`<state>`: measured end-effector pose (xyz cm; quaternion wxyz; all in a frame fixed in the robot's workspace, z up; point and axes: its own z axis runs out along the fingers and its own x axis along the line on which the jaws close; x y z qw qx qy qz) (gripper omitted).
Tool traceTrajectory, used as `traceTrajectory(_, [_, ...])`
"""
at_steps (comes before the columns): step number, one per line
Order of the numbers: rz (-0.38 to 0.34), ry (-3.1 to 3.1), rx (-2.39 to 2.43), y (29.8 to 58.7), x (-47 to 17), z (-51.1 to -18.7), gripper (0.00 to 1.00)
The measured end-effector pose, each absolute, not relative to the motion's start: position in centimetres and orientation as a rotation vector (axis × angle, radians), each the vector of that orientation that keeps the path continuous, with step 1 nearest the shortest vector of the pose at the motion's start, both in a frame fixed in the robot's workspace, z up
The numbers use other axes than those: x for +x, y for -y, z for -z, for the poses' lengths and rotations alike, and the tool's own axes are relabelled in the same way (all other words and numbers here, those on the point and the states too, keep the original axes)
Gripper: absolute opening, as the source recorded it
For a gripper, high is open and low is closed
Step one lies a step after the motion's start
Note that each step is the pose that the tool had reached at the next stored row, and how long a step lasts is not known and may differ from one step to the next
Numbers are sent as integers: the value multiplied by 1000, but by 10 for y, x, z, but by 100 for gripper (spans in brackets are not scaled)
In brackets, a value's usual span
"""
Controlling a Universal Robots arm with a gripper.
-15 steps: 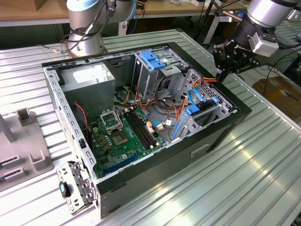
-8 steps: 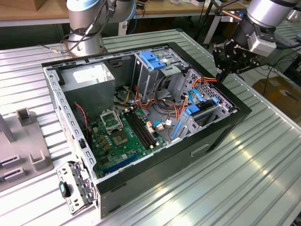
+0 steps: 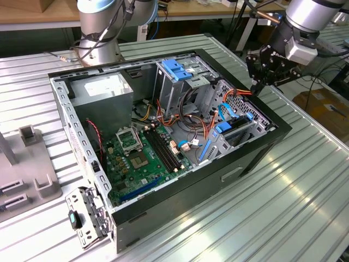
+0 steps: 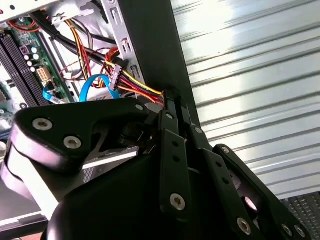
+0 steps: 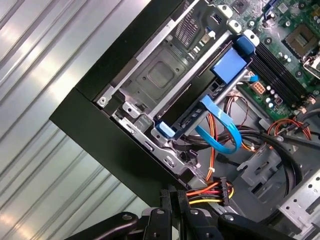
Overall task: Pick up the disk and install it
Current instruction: 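Insert the second disk wire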
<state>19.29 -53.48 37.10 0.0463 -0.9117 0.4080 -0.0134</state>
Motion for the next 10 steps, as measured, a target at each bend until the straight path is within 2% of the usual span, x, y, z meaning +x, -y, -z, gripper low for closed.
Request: traceTrajectory(10, [54, -1496, -2660, 535, 193, -370, 16])
